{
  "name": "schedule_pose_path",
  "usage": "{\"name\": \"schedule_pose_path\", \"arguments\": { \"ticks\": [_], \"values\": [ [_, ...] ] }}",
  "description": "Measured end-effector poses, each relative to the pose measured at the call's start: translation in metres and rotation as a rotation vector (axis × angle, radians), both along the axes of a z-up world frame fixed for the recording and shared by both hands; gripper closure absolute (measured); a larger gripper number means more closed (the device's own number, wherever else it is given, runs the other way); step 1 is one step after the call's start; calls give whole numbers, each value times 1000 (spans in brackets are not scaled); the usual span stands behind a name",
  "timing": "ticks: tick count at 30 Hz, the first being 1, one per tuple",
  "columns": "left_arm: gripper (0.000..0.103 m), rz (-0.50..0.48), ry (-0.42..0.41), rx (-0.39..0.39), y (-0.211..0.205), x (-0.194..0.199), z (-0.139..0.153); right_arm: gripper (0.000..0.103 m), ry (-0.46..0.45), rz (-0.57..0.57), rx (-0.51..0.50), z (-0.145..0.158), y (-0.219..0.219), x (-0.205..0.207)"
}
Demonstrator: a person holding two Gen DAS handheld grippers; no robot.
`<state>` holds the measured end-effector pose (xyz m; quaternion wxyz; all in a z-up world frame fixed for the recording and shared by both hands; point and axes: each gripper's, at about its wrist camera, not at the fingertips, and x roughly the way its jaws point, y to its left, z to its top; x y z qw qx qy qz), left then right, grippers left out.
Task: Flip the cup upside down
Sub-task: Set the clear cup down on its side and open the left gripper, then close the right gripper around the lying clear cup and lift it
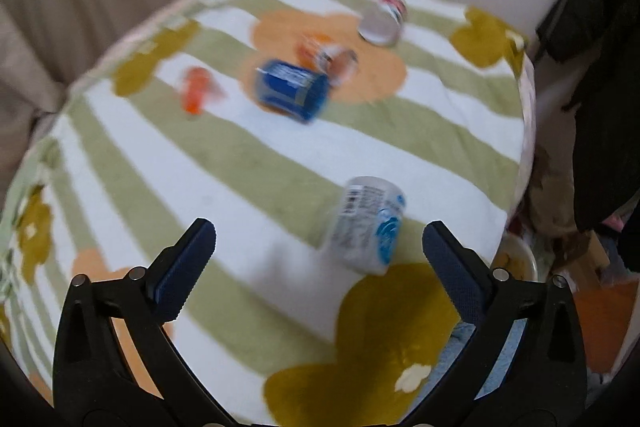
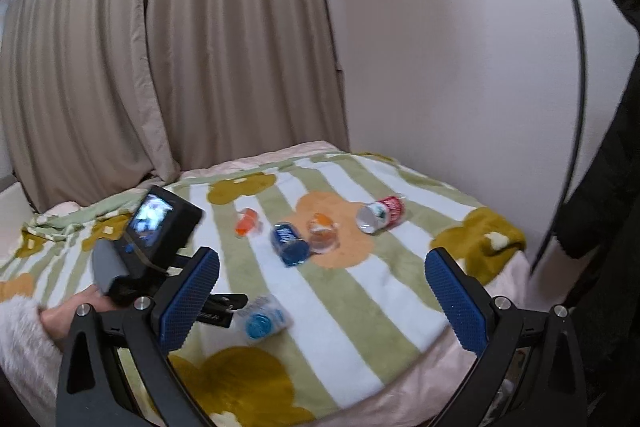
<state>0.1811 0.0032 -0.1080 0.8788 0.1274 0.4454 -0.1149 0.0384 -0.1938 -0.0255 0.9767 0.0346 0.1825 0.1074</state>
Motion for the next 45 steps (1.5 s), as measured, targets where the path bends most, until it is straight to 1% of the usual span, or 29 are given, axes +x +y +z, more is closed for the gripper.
{"name": "schedule_pose_path", "arguments": {
  "ticks": [3,5,6,9,10,12,14,16,19,21,22,23,27,28,29,30,33,36,37,42,44,45],
  "values": [
    [0,41,-71,-21,25,-28,16,0,53,14,40,3,14,16],
    [0,76,-101,-26,40,-41,20,0,124,2,77,-2,22,35],
    [0,89,-111,-25,47,-48,20,0,175,-4,97,-8,27,46],
    [0,95,-128,-16,62,-62,14,0,390,6,215,-41,43,89],
    [0,93,-130,-10,66,-65,13,0,444,18,253,-54,49,102],
    [0,89,-134,7,74,-72,8,0,542,2,276,-80,62,124],
    [0,80,-135,28,77,-76,3,0,630,-19,298,-106,72,144],
    [0,66,-142,44,80,-78,-2,0,721,-40,348,-132,77,162],
    [0,47,-133,32,83,-79,-8,0,836,-44,417,-161,78,183],
    [0,37,-125,18,85,-78,-12,1,884,-65,438,-173,77,192],
    [0,32,-122,10,86,-76,-14,8,899,-77,441,-176,77,196],
    [0,29,-120,6,87,-76,-16,11,915,-86,441,-179,76,198],
    [0,35,-117,-4,92,-72,-20,11,939,-116,413,-184,75,205],
    [0,35,-113,-18,94,-70,-20,16,941,-125,416,-186,74,206],
    [0,35,-109,-29,95,-69,-21,26,944,-128,425,-187,71,208],
    [0,37,-106,-39,96,-68,-21,30,953,-126,437,-190,70,208],
    [0,42,-101,-54,99,-66,-22,33,972,-119,442,-196,69,211],
    [0,44,-103,-60,102,-67,-21,36,967,-117,457,-197,67,212],
    [0,44,-104,-63,102,-67,-20,40,966,-114,461,-198,67,212],
    [0,45,-108,-65,104,-67,-19,41,955,-100,436,-193,72,211],
    [0,50,-111,-64,105,-68,-18,41,924,-73,441,-186,75,209],
    [0,53,-112,-64,106,-69,-18,41,885,-43,445,-179,77,207]
  ]
}}
